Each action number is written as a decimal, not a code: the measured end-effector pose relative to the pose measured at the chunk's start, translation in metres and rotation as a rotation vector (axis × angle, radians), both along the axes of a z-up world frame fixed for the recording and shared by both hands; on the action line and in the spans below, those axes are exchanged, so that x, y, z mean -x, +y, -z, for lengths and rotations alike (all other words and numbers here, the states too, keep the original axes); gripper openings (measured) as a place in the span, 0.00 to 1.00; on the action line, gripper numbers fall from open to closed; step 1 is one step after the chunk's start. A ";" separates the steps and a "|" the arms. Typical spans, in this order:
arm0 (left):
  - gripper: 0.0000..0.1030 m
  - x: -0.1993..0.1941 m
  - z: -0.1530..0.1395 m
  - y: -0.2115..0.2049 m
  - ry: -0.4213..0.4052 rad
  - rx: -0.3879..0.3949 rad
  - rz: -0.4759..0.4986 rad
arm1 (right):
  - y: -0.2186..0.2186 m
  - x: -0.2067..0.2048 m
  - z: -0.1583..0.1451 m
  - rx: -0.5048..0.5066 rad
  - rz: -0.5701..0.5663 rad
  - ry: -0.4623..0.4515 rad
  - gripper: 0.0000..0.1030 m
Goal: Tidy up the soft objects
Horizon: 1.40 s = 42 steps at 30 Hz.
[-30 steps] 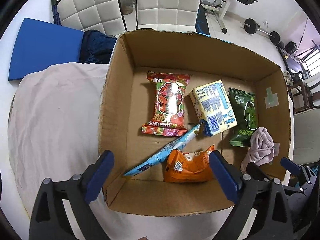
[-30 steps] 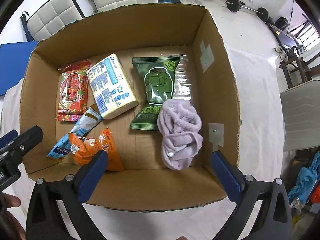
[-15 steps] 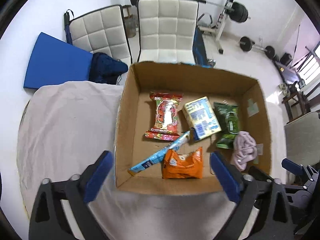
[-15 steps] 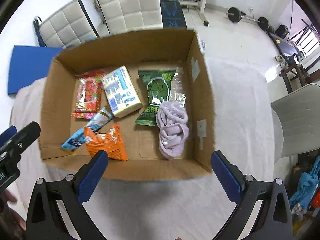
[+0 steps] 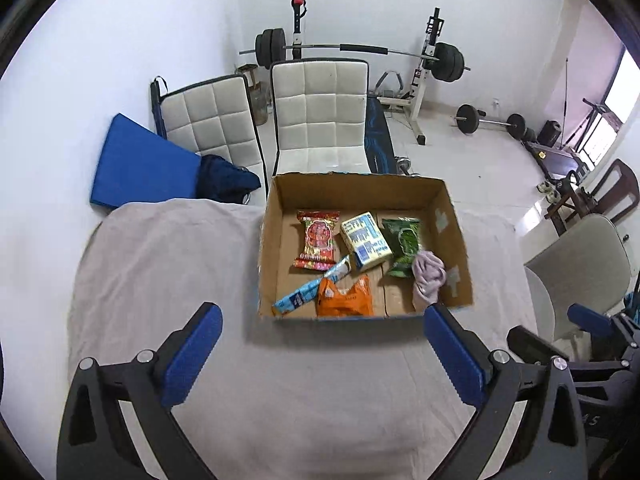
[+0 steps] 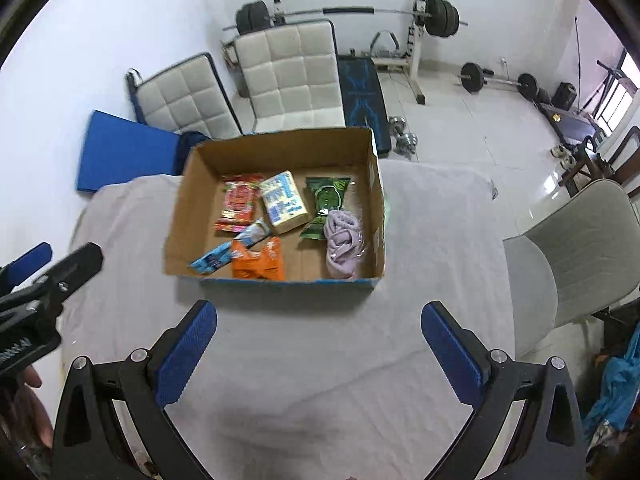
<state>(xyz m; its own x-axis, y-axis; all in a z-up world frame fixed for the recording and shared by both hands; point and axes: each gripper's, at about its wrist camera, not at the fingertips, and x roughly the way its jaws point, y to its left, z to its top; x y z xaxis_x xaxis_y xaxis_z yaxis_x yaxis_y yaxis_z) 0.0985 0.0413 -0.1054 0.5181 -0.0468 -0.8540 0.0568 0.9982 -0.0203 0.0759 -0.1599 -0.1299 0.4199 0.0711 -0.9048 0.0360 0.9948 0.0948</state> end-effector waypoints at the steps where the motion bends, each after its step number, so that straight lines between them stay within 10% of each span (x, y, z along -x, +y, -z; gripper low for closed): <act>1: 1.00 0.008 -0.006 0.000 -0.007 0.000 -0.002 | -0.001 0.012 -0.010 -0.008 0.003 -0.015 1.00; 22: 1.00 0.098 -0.086 -0.002 -0.124 0.024 -0.003 | -0.002 0.128 -0.127 -0.002 0.038 -0.152 1.00; 42: 1.00 0.066 -0.078 0.003 -0.190 -0.026 -0.060 | -0.012 0.080 -0.131 0.091 0.083 -0.206 1.00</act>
